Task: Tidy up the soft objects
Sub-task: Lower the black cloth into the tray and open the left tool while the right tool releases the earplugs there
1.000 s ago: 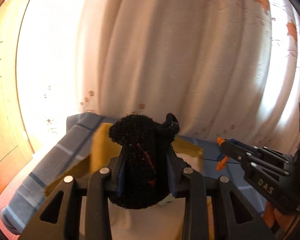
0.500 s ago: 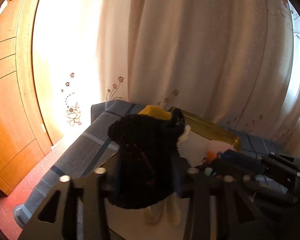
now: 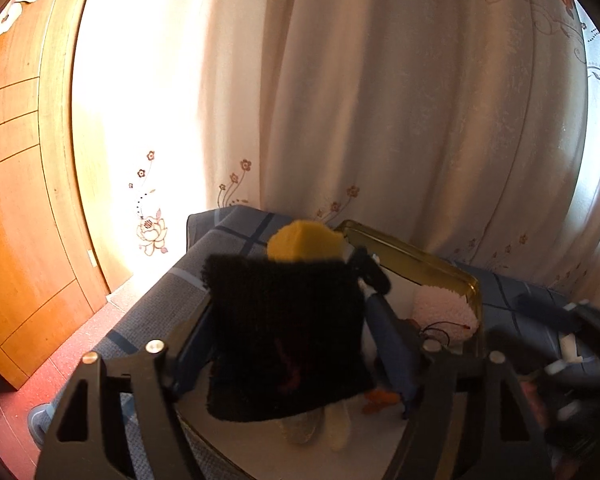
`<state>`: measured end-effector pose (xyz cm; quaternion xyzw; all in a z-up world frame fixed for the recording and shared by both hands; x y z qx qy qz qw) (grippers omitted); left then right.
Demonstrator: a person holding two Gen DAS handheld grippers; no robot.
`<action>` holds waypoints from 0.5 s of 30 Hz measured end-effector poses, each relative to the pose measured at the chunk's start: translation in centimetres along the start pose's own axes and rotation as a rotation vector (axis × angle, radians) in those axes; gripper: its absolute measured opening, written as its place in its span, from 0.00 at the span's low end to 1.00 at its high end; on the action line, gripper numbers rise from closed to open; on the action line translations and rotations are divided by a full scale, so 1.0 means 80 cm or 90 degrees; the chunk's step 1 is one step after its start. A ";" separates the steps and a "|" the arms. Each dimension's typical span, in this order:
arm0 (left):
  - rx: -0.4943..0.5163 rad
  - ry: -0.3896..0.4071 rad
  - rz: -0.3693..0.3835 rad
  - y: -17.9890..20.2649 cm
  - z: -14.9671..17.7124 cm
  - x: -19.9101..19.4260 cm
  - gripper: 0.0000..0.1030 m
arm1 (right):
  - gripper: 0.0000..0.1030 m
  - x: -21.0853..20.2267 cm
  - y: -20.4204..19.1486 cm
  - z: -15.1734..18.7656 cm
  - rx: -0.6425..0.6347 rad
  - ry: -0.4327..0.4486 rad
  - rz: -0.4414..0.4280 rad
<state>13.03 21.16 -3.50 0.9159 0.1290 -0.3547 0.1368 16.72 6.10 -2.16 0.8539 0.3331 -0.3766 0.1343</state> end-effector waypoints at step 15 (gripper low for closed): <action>0.010 0.021 0.038 0.024 -0.008 -0.034 0.99 | 0.70 -0.058 0.314 0.103 0.299 -0.036 0.130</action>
Point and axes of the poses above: each gripper's, at about its wrist camera, not at the fingertips, and x roughly the way its jaws point, y to its right, z to its underside, the point moved 5 cm from there along x, roughly the way its jaws point, and after that the axes turned 12 degrees about -y, right-handed, at the moved point
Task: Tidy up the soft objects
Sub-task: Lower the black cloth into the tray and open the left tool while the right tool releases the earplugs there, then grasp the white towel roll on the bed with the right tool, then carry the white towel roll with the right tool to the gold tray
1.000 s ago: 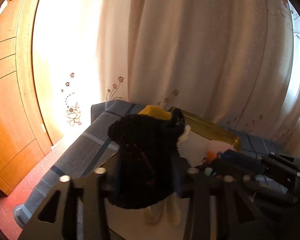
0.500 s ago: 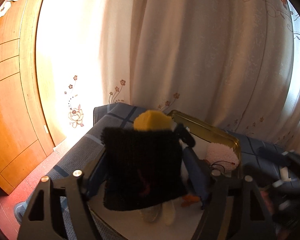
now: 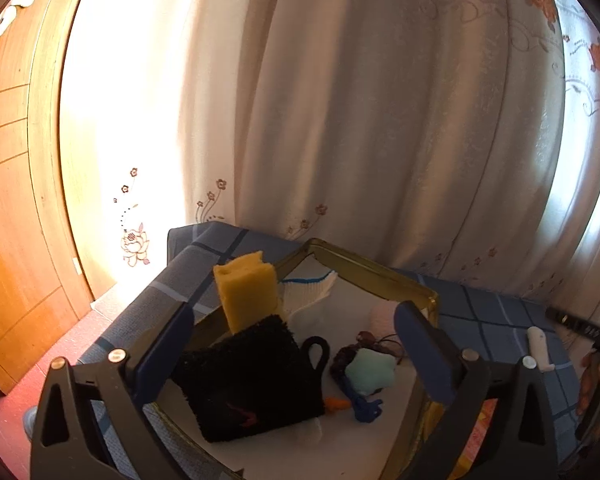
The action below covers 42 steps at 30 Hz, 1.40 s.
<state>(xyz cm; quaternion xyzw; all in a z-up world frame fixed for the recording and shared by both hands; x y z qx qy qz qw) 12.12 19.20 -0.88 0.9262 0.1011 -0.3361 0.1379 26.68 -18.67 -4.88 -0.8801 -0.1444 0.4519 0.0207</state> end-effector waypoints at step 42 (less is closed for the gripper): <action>0.046 -0.081 0.015 0.045 -0.027 0.076 0.99 | 0.18 0.059 0.058 -0.011 0.056 -0.043 -0.074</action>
Point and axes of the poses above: each gripper's, at about its wrist camera, not at the fingertips, and x roughly the way its jaws point, y to its right, z to its underside, the point moved 5 cm from there along x, roughly the way its jaws point, and after that the axes turned 12 degrees about -y, right-handed, at the moved point
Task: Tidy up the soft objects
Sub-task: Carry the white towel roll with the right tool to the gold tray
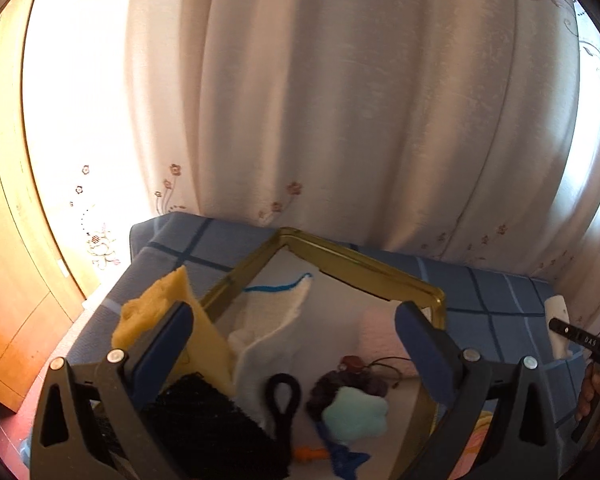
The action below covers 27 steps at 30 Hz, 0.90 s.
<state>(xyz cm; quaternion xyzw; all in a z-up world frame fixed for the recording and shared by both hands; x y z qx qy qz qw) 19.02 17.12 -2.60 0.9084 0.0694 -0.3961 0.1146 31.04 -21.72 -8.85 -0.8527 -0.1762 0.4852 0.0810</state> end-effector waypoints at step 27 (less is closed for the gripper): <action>-0.064 0.009 0.078 -0.051 0.012 -0.028 0.99 | 0.18 0.028 -0.340 -0.022 -0.283 -0.041 -0.207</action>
Point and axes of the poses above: each gripper's, at about its wrist camera, not at the fingertips, and x roughly the way its jaws point, y to its right, z to its underside, the point moved 5 cm from there along x, roughly the way its jaws point, and after that the axes turned 12 degrees about -y, right-handed, at the moved point
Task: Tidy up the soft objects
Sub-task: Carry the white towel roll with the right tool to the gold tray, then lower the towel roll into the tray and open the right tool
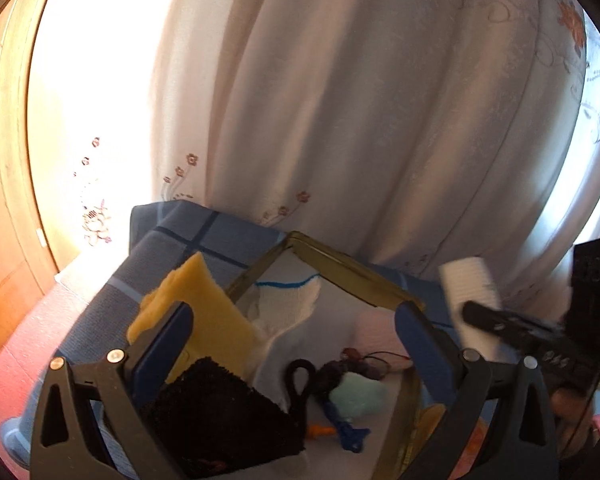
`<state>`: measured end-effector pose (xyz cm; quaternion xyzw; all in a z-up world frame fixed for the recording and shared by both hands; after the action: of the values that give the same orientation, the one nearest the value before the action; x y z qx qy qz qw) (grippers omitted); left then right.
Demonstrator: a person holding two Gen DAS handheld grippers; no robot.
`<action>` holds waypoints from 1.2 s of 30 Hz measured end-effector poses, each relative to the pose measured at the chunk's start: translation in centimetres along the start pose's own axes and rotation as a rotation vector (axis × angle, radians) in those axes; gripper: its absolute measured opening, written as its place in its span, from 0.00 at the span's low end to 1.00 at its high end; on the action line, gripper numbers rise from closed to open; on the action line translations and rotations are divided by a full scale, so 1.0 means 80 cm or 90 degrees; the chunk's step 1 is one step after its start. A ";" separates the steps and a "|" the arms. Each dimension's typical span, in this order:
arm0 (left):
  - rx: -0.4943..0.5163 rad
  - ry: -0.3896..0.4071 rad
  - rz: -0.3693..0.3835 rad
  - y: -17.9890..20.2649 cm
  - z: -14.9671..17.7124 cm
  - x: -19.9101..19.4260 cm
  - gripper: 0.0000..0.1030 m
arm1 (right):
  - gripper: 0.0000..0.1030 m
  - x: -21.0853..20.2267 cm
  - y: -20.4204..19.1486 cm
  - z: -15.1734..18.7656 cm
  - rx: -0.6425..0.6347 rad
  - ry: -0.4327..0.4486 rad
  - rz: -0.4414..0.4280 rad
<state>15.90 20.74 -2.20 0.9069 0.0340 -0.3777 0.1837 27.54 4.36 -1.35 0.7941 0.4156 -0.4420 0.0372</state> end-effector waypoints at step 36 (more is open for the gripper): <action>0.003 0.035 -0.116 -0.018 0.044 -0.023 0.99 | 0.46 0.052 -0.106 0.022 -0.071 -0.046 0.090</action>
<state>11.89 20.96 -3.63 0.9105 0.1203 -0.3677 0.1458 21.53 11.72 -2.84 0.8018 0.3808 -0.4426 0.1273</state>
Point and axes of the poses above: each gripper's, at about its wrist camera, not at the fingertips, and x roughly the way its jaws point, y to its right, z to its underside, the point moved 5 cm from there along x, roughly the way its jaws point, and after that the axes turned 12 degrees about -y, right-handed, at the moved point
